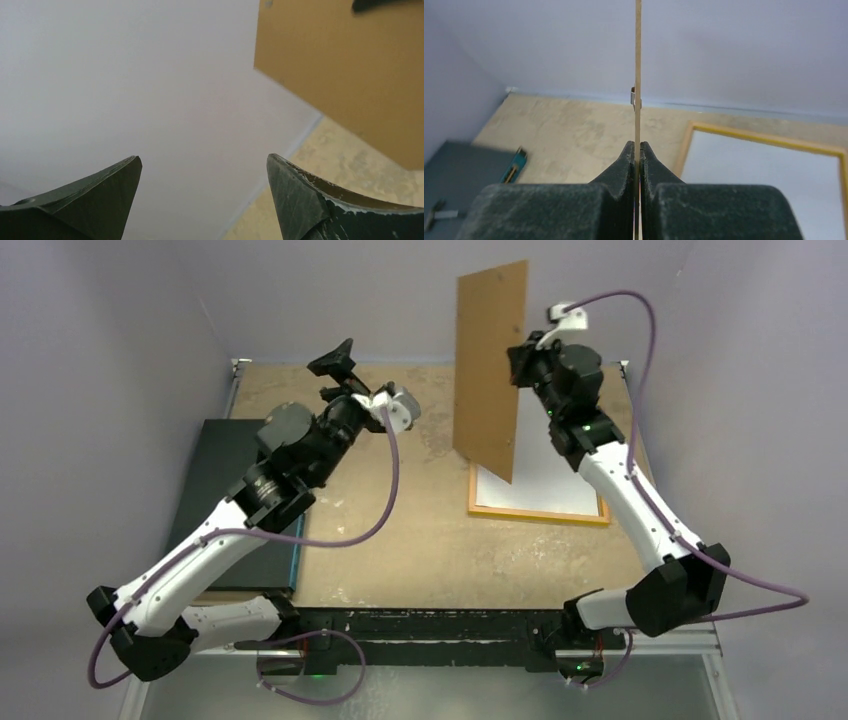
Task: Put the photo into the frame
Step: Turn over the photo frame item at the center of the board, then move the photo frame to the center of the board.
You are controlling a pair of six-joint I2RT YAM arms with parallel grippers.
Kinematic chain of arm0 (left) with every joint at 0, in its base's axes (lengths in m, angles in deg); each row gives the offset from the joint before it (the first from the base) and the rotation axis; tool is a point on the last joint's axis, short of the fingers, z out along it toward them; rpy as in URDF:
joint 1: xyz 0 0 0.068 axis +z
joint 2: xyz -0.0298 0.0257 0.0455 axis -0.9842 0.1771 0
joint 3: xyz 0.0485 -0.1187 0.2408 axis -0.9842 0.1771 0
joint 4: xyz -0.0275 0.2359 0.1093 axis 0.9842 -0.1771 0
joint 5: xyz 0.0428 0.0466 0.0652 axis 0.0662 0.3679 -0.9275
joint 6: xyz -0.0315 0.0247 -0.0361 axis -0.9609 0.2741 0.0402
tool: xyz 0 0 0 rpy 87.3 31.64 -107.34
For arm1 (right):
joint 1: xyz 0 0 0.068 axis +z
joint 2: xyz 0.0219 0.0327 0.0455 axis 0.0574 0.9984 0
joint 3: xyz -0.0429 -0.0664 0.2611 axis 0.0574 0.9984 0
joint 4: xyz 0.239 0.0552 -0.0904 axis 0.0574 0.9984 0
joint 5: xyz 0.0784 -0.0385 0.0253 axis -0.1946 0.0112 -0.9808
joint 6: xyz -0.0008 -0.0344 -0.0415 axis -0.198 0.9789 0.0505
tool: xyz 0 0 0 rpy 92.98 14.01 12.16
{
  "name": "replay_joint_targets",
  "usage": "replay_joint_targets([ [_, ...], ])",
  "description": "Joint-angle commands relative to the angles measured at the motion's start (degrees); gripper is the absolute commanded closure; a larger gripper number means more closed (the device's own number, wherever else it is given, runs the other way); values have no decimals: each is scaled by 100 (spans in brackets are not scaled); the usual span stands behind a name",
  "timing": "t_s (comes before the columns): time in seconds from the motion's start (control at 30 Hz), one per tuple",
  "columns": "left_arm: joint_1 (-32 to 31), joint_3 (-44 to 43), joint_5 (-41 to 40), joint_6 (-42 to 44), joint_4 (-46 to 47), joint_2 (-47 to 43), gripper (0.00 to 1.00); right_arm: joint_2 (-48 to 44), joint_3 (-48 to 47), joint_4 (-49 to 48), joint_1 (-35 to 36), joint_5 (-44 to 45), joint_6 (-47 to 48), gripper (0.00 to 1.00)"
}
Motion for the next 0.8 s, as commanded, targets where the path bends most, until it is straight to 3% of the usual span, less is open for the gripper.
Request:
replay_joint_targets([
  [0.0,720,-606,482,-1789,-1493,795,5,-358,-719,43,-650,337,-1522,100],
  [0.13,1268,-1622,1330,-2887,-2830,2038,5,-549,-863,497,-1038,574,-1836,100],
  [0.4,1320,-3716,2646,-4008,-4369,4937,11,-1103,-640,1031,-1520,1045,-2390,100],
  [0.53,1390,-4263,3146,-4560,-4229,6020,13,-1395,-643,1474,-1601,1218,-2413,100],
  [0.77,1425,-4507,3823,-5502,-3022,7050,19,-1765,-537,1915,-1619,1403,-2155,100],
])
